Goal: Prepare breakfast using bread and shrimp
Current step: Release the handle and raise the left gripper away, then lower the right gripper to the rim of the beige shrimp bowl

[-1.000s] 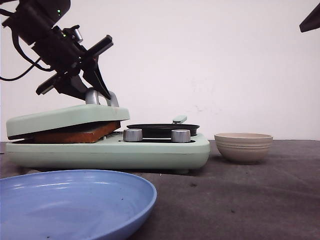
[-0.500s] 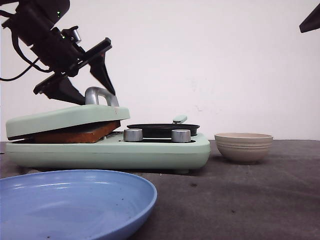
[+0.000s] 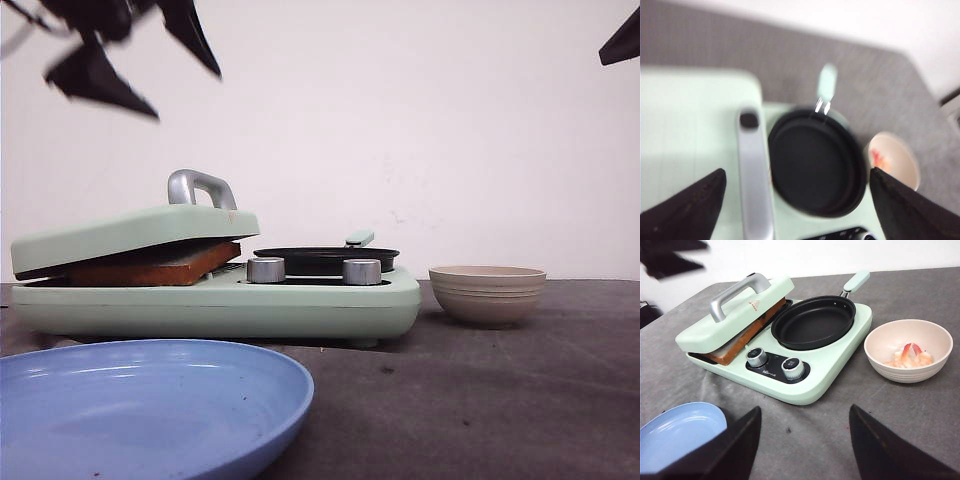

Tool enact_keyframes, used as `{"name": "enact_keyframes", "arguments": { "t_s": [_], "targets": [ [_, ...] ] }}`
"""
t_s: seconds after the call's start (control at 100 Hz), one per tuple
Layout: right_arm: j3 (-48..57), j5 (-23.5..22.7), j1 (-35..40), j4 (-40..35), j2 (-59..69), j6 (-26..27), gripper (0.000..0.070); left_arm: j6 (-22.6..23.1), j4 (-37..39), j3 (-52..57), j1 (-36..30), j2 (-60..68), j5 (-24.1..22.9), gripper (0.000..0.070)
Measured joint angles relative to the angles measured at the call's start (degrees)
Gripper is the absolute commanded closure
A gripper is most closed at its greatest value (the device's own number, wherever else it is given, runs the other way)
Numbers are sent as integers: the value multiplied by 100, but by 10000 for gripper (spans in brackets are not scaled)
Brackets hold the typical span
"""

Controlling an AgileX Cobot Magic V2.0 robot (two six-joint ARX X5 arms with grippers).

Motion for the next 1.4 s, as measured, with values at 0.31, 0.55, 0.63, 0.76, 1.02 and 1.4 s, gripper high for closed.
{"name": "enact_keyframes", "arguments": {
  "t_s": [0.31, 0.55, 0.63, 0.76, 1.02, 1.4],
  "targets": [
    [0, 142, 0, -415, 2, 297, 350, 946, -509, 0, 48, -1235, -269, 188],
    [0, 131, 0, -608, 240, 820, 341, 1198, -981, 0, 46, -1906, -275, 191],
    [33, 133, 0, -640, 372, 914, 341, 1250, -1075, -7, 46, -2017, -271, 191],
    [361, 144, 0, -741, 758, 960, 341, 1357, -1117, -116, 46, -2256, -267, 192],
    [1657, 380, -4, -1054, 2146, 828, 340, 1556, -1019, -745, 46, -2846, -225, 231],
    [3646, 1106, -400, -1547, 4546, -378, 242, 1554, -522, -2417, 46, -4806, -448, 231]
  ]
}}
